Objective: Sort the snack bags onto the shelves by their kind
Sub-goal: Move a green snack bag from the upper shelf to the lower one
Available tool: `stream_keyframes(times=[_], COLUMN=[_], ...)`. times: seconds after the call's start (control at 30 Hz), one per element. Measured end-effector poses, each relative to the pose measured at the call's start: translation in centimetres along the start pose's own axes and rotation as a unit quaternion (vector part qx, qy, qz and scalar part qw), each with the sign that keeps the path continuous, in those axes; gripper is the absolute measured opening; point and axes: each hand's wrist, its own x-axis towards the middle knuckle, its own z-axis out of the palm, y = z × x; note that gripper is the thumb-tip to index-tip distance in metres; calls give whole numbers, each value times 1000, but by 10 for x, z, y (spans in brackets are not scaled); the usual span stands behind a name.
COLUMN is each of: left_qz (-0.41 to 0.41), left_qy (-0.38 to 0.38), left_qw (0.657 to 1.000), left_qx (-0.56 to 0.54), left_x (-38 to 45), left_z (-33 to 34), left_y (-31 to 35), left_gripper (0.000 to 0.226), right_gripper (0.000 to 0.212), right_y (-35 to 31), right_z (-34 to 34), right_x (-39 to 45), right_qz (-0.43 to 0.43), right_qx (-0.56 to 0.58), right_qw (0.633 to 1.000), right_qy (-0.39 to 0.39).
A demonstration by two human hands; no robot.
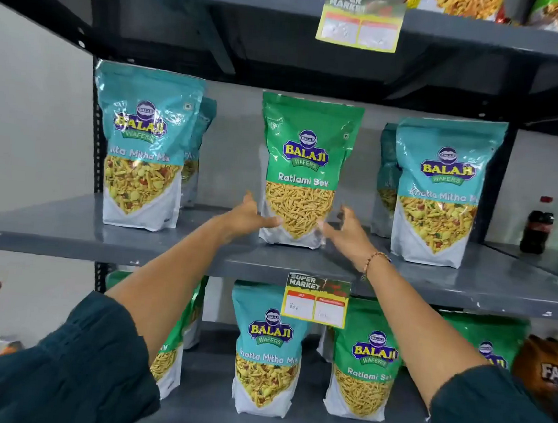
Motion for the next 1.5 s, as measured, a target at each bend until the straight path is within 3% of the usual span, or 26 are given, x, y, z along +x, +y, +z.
stream_keyframes(times=[0.03,0.1,0.17,0.23,0.33,0.5,0.83,1.1,1.37,1.5], left_qz=[6,26,51,54,45,43,114,102,22,0], left_qy=[2,-10,-19,12,31,45,26,21,41,52], left_qw=[1000,999,997,997,998,997,992,994,999,999], left_qx=[-19,-46,-60,-49,-42,-40,-37,-34,-15,-1], left_x=[3,10,14,17,21,-19,-128,-214,-265,-276], left_z=[2,6,13,15,14,11,-12,8,50,64], left_y=[1,2,2,-1,-7,3,24,-16,-104,-147], left_gripper=[96,50,34,45,70,70,80,69,72,84], right_gripper=[85,82,62,46,40,41,26,33,47,60], right_y=[1,0,1,2,2,-12,-70,-55,7,36], right_z=[1,2,3,3,0,-2,-14,12,75,107], right_x=[5,12,17,18,14,-14,-124,-217,-270,-278], right_qz=[9,11,-18,-42,-45,-48,-82,-69,10,42], right_qx=[34,94,110,92,94,86,83,95,115,87], right_qw=[999,995,994,995,994,995,990,991,993,995], right_qy=[1,-10,-9,-3,17,33,82,68,13,-15])
